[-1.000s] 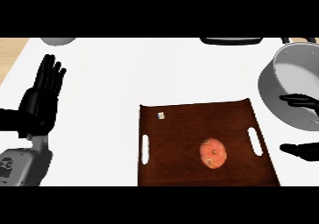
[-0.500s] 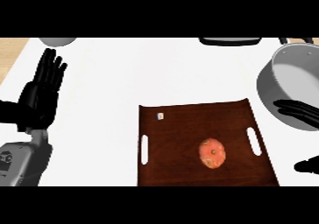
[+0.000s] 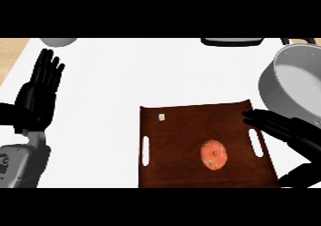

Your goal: Pick the squash from the tray and place it in the pot

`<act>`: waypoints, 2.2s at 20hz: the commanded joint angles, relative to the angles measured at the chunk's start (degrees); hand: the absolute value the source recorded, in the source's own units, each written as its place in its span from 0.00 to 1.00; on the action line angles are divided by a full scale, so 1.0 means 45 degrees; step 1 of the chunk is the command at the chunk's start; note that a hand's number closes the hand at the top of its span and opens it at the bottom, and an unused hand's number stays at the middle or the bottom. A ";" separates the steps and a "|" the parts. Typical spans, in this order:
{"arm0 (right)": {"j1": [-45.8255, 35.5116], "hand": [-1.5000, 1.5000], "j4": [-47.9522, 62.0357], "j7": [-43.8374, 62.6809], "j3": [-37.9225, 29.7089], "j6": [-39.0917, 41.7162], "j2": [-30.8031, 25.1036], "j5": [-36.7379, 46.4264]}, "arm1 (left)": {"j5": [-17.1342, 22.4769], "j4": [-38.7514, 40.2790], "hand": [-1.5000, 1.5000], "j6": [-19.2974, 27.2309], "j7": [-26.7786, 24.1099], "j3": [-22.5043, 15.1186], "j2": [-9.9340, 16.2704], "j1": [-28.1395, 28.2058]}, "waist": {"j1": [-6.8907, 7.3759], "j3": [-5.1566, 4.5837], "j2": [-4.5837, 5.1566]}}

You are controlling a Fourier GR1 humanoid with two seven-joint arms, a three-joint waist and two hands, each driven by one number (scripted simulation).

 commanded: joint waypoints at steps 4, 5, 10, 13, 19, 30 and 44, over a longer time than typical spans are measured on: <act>0.0079 0.00 -0.0176 0.2314 0.1101 0.0585 0.1528 0.1702 | -0.0339 0.0016 0.50 0.0094 0.0675 0.0153 -0.0090 -0.0514 | 0.0033 0.0014 0.0022; 0.0282 0.00 0.0078 0.1870 0.1180 0.0441 0.1690 0.2053 | -0.0166 0.0543 0.50 -0.0477 -0.0459 0.0199 -0.0378 -0.0099 | 0.0021 0.0013 0.0029; -0.0199 0.00 0.1076 0.1433 0.0981 0.0808 0.2697 0.2976 | -0.0504 -0.0058 0.50 -0.0703 -0.0364 0.0296 -0.0512 0.0523 | 0.0058 0.0015 0.0024; 0.0117 0.00 0.1188 0.0842 0.1205 0.0171 0.3196 0.3893 | -0.0588 0.0477 0.50 -0.0776 -0.0188 0.0653 -0.0423 -0.0244 | 0.0027 0.0015 0.0025; 0.0826 0.00 -0.0591 0.1473 0.1033 0.0843 0.3807 0.4033 | -0.0629 0.0298 0.50 -0.1113 -0.0562 0.0976 -0.0568 0.0227 | -0.0006 0.0011 0.0015; -0.0859 0.00 0.3227 0.1768 0.1022 -0.0131 0.5840 0.6330 | -0.1090 -0.1286 0.50 -0.0895 0.0872 0.0723 -0.0821 0.0539 | 0.0120 0.0017 0.0018; -0.0824 1.00 0.6028 -0.0534 0.1735 -0.2139 0.7185 0.8047 | -0.1195 0.0738 0.50 -0.1310 0.0171 0.1128 -0.1215 -0.0592 | 0.0027 0.0017 0.0048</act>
